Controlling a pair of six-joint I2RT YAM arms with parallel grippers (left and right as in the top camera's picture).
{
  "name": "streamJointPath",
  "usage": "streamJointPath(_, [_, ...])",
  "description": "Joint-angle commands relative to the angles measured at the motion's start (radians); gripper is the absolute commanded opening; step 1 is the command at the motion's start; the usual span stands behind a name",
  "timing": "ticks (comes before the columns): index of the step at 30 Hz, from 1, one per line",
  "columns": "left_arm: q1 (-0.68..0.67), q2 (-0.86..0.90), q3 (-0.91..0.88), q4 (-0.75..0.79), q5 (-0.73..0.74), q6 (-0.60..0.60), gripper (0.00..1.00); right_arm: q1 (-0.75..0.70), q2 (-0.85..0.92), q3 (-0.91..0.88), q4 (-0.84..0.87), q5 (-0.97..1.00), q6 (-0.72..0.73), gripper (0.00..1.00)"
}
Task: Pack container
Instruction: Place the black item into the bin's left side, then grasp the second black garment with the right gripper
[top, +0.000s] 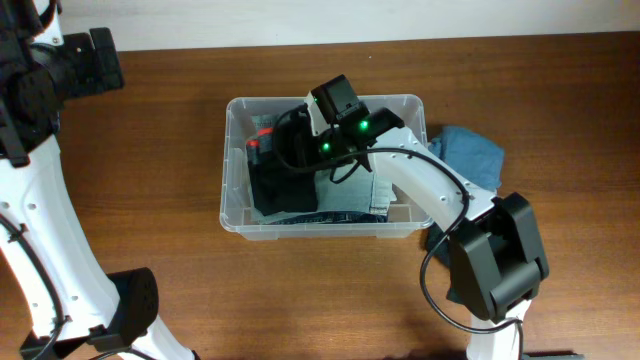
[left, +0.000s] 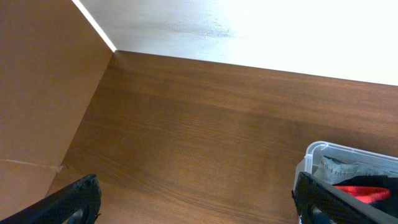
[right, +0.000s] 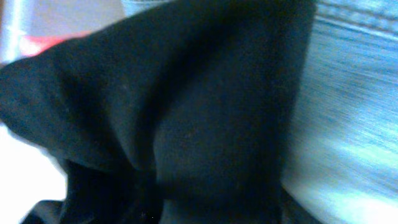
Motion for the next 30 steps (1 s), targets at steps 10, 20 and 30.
streamJointPath(10, [0.004,-0.022,-0.002,-0.002,-0.007,-0.01,0.99,-0.161,-0.397,0.068,-0.185,0.17,0.027,0.98])
streamJointPath(20, [0.004,-0.023,-0.002,-0.002,-0.007,-0.01,0.99,-0.737,-0.489,0.064,-0.511,-0.029,-0.095,0.98])
streamJointPath(30, [0.004,-0.023,-0.002,-0.002,-0.007,-0.01,0.99,-1.026,-0.352,-0.253,-0.573,-0.074,-0.237,0.99])
